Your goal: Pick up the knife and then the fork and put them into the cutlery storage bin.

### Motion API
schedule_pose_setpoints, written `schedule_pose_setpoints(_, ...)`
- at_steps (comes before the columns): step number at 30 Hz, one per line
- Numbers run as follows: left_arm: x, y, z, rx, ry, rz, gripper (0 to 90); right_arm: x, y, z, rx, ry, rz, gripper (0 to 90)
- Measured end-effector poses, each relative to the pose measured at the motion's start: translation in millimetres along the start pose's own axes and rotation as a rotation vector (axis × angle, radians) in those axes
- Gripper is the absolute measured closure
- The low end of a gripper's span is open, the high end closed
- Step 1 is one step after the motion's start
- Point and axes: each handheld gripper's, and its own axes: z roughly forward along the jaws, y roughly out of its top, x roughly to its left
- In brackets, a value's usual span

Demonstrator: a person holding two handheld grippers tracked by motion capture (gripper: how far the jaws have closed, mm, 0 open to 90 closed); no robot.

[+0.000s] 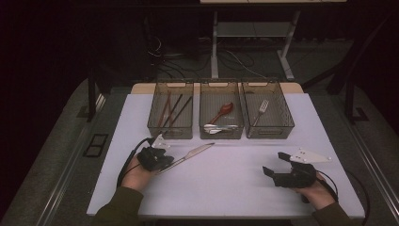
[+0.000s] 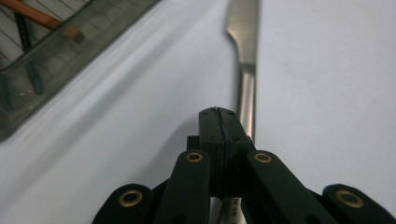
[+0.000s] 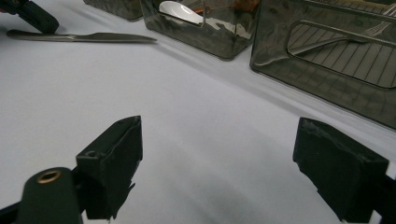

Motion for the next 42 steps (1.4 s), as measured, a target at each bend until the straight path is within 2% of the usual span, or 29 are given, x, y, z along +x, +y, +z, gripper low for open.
schedule_pose_setpoints(9, -6.2, -2.5, -3.7, 0.009, -0.02, -0.004, 89.5, 0.3, 0.4, 0.1, -0.002, -0.001, 0.0, 16.1)
schedule_pose_setpoints(12, -7.3, -0.7, -6.1, -0.031, -0.02, -0.017, 89.2, 0.9, 0.6, -0.2, -0.003, 0.001, 0.002, 16.1)
schedule_pose_setpoints(13, -8.9, 0.5, -7.3, -0.058, -0.022, -0.036, 85.7, 0.9, 0.6, -0.1, -0.003, 0.001, 0.001, 16.1)
schedule_pose_setpoints(16, -12.0, 5.0, -9.6, -0.116, -0.032, -0.046, 80.5, 0.3, 0.6, 0.6, 0.0, 0.0, -0.003, 16.0)
schedule_pose_setpoints(18, -13.3, 6.9, -7.1, -0.124, -0.049, -0.051, 78.5, 0.3, 0.7, 0.9, -0.001, -0.001, -0.002, 16.0)
schedule_pose_setpoints(21, -15.4, 9.5, 1.5, -0.113, -0.045, -0.044, 76.3, 1.4, 0.9, 1.1, -0.002, 0.001, -0.004, 16.1)
schedule_pose_setpoints(24, -15.5, 10.3, 9.3, -0.11, -0.061, -0.068, 76.0, 1.6, 0.9, 1.2, -0.001, 0.001, -0.004, 16.0)
schedule_pose_setpoints(26, -15.6, 10.3, 11.3, -0.105, -0.045, -0.066, 75.6, 1.5, 0.9, 0.7, -0.002, 0.001, -0.003, 16.1)
schedule_pose_setpoints(28, -14.9, 9.6, 12.5, -0.097, -0.039, -0.044, 75.7, 0.9, 0.9, 0.7, -0.004, 0.001, -0.004, 16.1)
schedule_pose_setpoints(30, -16.7, 7.8, 14.4, -0.081, -0.03, -0.041, 75.7, 0.4, 0.9, 0.7, -0.001, 0.0, -0.006, 16.1)
schedule_pose_setpoints(36, -17.6, 7.1, 15.1, -0.081, -0.022, -0.025, 76.6, 1.0, 1.0, 0.2, -0.003, 0.001, -0.006, 16.1)
schedule_pose_setpoints(42, -12.1, 5.8, 15.4, -0.088, -0.06, -0.041, 79.8, 2.5, 1.0, 1.4, 0.005, 0.008, -0.01, 16.0)
